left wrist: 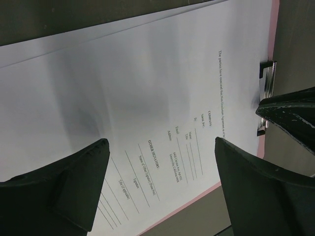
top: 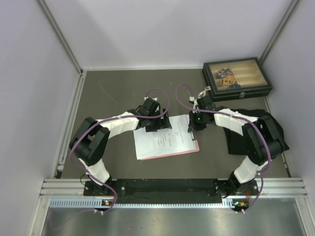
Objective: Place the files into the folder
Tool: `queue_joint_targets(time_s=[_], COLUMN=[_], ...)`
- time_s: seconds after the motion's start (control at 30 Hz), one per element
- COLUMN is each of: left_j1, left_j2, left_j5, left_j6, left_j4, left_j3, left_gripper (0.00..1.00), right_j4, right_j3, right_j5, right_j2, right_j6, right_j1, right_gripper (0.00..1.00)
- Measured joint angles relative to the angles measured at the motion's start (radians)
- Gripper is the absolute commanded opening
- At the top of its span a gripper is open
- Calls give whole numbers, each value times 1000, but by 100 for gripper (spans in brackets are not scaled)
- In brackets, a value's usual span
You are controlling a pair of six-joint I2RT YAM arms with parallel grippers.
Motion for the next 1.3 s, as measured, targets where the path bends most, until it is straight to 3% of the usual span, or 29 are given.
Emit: queue_joint_targets(time_s=[0.33, 0.63, 0.83, 0.9, 0.97, 1.07, 1.3], left_j1=[0, 0, 0, 0, 0, 0, 0], left_j2=[-4, -4, -4, -4, -4, -5, -23], left_j5=[-3, -11, -30, -34, -41, -56, -93], left_j6=[9, 10, 10, 10, 10, 10, 20], left_j4=[-21, -27, -34, -34, -34, -35, -63], left_j3=[10, 12, 12, 12, 12, 12, 3], left_gripper=[93, 93, 93, 93, 94, 94, 95], right_j4=[-10, -21, -38, -52, -59, -72, -81], right_j3=[3, 11, 33, 43, 53, 79, 251], right_j5=[-6, 17, 86, 112, 125, 141, 151], right_j2=[0, 16, 23, 23, 23, 24, 108], right_j6=[9, 9, 10, 10, 10, 15, 5], right_j1=[2, 44, 90, 100, 101, 101, 99], right_gripper=[27, 27, 21, 25, 41, 53, 50])
